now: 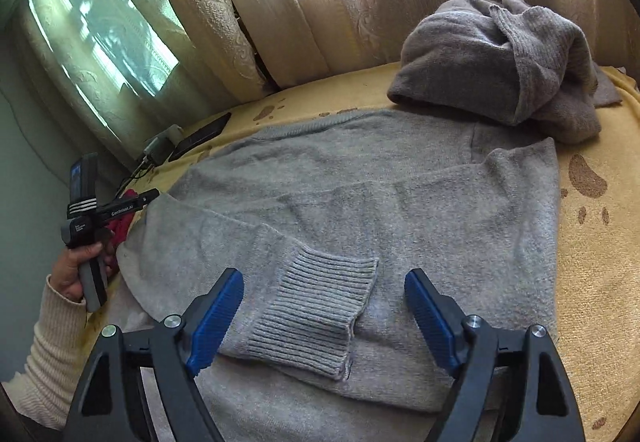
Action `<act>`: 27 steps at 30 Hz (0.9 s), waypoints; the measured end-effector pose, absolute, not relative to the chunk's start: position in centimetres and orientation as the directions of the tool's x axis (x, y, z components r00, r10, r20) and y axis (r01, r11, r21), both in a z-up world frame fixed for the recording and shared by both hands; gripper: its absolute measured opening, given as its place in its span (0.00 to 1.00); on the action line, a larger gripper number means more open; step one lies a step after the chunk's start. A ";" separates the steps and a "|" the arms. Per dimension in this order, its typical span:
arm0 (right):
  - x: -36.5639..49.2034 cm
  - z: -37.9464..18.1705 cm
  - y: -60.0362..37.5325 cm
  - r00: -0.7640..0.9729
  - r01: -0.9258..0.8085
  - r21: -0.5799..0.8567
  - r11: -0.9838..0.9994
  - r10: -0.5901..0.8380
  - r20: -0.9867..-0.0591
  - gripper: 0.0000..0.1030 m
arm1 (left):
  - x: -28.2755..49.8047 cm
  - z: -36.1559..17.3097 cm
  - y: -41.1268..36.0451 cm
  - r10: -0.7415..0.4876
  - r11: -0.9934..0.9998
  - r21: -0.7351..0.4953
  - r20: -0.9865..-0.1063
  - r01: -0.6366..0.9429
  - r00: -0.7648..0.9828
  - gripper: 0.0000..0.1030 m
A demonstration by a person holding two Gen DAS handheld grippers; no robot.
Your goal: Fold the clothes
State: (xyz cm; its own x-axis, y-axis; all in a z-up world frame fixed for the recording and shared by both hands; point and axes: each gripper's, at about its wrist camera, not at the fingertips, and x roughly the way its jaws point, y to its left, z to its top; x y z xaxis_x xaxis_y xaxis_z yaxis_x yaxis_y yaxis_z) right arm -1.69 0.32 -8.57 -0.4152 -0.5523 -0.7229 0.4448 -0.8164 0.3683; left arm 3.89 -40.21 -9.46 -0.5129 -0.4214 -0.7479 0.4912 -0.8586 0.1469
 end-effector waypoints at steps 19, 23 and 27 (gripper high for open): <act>0.9 -2.8 -0.8 -0.716 0.463 -0.034 -0.886 -0.352 -0.603 0.05 | 2.7 -10.9 -37.6 -0.473 -0.853 0.229 -0.719 0.470 -0.509 1.00; -1.0 -5.5 -0.9 -0.657 0.465 -0.021 -0.885 -0.329 -0.678 0.05 | 2.7 -10.8 -37.0 -0.506 -0.841 0.275 -0.703 0.465 -0.500 1.00; -2.6 -8.9 -0.5 -0.574 0.452 0.031 -0.892 -0.317 -0.755 0.06 | 2.7 -10.6 -37.3 -0.492 -0.848 0.264 -0.712 0.459 -0.501 1.00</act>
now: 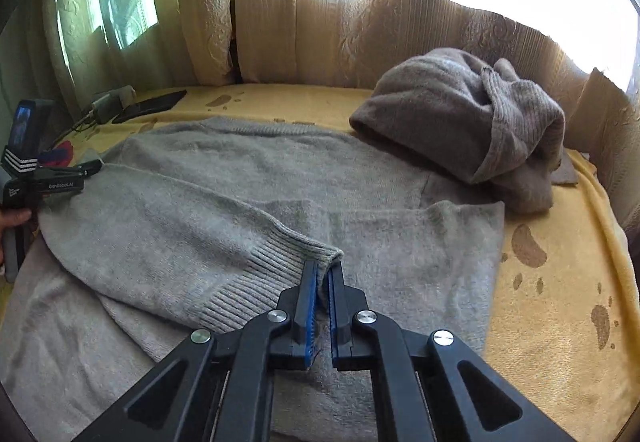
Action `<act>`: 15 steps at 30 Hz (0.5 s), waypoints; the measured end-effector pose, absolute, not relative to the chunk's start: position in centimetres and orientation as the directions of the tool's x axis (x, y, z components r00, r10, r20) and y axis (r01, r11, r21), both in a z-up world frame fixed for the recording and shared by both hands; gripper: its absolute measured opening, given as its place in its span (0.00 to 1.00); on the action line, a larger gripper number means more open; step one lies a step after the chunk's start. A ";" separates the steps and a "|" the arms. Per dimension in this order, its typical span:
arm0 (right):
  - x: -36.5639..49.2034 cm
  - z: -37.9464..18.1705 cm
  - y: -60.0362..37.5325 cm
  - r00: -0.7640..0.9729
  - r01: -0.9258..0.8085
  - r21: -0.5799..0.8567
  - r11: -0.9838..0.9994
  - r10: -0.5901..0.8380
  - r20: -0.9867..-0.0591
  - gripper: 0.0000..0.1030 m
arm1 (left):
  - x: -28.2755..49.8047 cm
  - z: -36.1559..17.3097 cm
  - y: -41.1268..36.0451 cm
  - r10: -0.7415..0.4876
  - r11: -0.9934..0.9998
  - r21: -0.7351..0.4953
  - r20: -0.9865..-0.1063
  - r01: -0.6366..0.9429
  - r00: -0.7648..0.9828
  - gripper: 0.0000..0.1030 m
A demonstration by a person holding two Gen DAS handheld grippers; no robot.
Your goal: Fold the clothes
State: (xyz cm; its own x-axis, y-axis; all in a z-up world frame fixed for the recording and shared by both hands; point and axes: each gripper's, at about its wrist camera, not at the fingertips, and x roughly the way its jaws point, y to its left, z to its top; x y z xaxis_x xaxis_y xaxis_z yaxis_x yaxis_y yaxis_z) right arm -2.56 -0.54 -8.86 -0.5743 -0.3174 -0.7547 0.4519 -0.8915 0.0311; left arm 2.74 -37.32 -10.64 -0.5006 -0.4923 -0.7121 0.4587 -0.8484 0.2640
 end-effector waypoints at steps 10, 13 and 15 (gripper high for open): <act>0.2 -5.2 1.8 -0.683 0.398 -0.004 -0.917 -0.293 -0.669 0.69 | 7.5 -6.1 -36.8 -0.425 -0.887 0.175 -0.669 0.427 -0.609 1.00; 1.2 -5.1 -0.9 -0.664 0.484 -0.056 -0.873 -0.325 -0.674 0.69 | 8.1 -7.4 -34.6 -0.424 -0.903 0.274 -0.688 0.330 -0.589 1.00; 1.4 -5.9 -2.7 -0.626 0.544 -0.069 -0.836 -0.350 -0.697 0.69 | 8.3 -9.0 -33.6 -0.442 -0.897 0.341 -0.701 0.281 -0.560 1.00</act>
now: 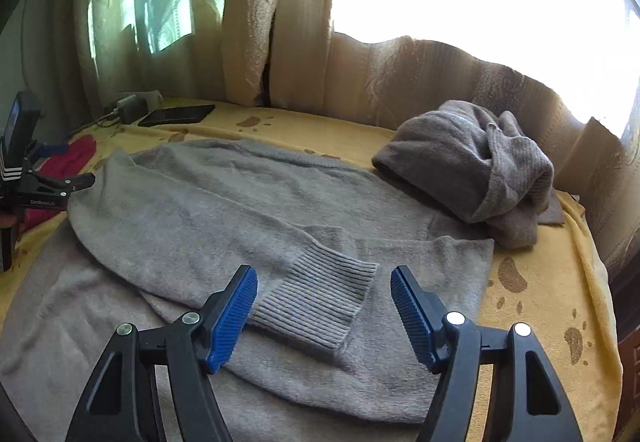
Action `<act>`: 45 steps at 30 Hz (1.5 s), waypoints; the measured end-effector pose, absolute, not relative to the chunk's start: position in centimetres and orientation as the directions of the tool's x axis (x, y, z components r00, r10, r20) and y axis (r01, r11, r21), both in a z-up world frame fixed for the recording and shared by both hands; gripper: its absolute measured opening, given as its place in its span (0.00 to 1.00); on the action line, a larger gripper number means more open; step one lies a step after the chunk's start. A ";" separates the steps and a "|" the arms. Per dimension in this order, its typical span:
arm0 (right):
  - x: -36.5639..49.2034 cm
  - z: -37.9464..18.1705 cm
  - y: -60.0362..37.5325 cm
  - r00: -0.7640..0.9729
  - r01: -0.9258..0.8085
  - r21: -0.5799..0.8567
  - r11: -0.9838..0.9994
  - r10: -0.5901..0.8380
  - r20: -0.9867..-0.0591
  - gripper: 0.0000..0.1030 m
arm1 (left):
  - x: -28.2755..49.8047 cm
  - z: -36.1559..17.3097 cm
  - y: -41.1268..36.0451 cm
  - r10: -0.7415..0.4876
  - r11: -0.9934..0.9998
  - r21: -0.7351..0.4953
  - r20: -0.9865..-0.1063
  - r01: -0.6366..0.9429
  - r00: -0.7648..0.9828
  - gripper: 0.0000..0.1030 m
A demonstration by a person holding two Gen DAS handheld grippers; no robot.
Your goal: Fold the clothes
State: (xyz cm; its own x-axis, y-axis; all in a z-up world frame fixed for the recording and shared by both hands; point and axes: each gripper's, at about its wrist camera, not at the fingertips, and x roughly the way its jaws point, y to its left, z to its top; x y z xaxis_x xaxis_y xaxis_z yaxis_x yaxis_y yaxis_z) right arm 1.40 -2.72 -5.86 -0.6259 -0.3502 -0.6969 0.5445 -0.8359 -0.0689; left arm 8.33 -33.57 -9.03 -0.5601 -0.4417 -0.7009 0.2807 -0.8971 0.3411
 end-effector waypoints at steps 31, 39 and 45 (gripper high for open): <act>1.3 -10.0 -1.5 -0.547 0.518 -0.059 -0.853 -0.278 -0.789 0.83 | 9.4 -10.8 -31.3 -0.314 -0.946 0.189 -0.741 0.265 -0.593 1.00; 2.0 -9.6 -1.2 -0.583 0.490 -0.074 -0.869 -0.263 -0.769 0.87 | 15.0 -8.9 -29.7 -0.249 -0.963 0.122 -0.746 0.241 -0.617 1.00; 8.7 -5.1 1.8 -0.668 0.516 0.026 -0.856 -0.422 -0.613 0.87 | 22.1 -8.6 -29.6 -0.122 -0.970 -0.044 -0.763 0.240 -0.635 1.00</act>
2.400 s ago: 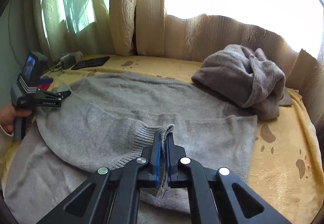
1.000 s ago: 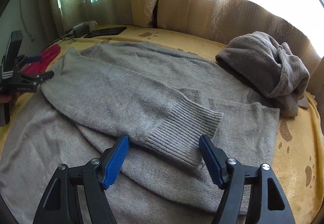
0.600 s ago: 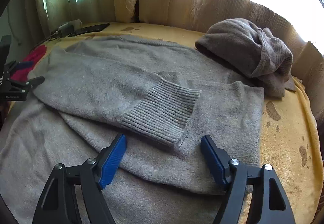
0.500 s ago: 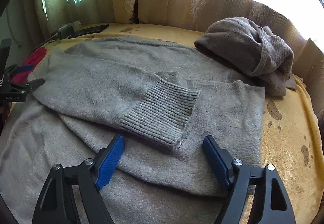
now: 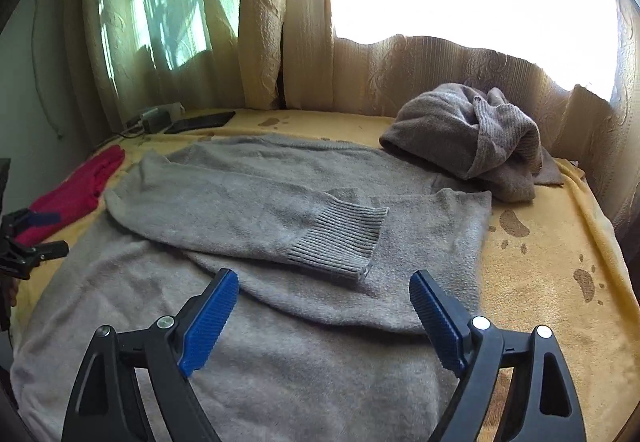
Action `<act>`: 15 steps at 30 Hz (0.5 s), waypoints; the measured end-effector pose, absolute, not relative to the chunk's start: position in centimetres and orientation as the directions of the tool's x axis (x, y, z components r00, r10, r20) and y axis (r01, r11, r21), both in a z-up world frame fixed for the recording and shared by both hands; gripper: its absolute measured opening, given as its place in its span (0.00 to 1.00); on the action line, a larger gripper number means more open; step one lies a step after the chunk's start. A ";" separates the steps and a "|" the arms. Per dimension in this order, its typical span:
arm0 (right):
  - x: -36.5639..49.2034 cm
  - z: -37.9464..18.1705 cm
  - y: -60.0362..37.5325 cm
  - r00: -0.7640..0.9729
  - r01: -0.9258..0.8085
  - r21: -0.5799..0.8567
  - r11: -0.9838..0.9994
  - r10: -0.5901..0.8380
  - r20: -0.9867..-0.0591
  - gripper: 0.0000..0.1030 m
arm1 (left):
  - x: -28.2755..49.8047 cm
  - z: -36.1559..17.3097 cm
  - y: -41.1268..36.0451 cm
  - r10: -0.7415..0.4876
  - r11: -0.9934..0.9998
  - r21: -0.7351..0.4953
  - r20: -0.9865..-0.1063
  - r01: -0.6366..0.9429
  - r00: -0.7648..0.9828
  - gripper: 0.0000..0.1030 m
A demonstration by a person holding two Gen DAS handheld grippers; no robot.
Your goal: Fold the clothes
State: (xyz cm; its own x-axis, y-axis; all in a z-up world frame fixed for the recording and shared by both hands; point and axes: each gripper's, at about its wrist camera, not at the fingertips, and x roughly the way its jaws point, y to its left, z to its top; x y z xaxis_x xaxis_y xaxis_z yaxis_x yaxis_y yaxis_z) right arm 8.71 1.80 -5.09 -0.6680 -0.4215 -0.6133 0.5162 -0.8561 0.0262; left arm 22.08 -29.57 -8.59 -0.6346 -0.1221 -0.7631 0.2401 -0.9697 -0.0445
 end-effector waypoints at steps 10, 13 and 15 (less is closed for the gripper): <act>22.9 2.0 6.2 -0.811 0.519 0.037 -0.854 -0.505 -0.295 0.89 | 31.4 -9.4 -30.0 -0.057 -0.949 -0.146 -0.791 0.279 -0.609 1.00; 25.6 2.2 5.9 -0.777 0.572 0.061 -0.818 -0.565 -0.278 0.97 | 33.8 -9.5 -28.9 -0.008 -0.974 -0.127 -0.807 0.187 -0.591 1.00; 27.2 1.8 4.9 -0.727 0.629 0.069 -0.774 -0.618 -0.299 0.98 | 35.4 -9.5 -28.1 0.021 -0.986 -0.112 -0.812 0.121 -0.584 1.00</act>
State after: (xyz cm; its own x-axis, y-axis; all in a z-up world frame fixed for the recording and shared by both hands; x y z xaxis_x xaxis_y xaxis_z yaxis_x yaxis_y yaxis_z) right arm 27.16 4.87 1.78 -0.7271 -0.6180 -0.2990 0.6294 -0.7740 0.0694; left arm 35.36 -28.07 -9.50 -0.5839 0.0209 -0.8116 0.1208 -0.9863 -0.1123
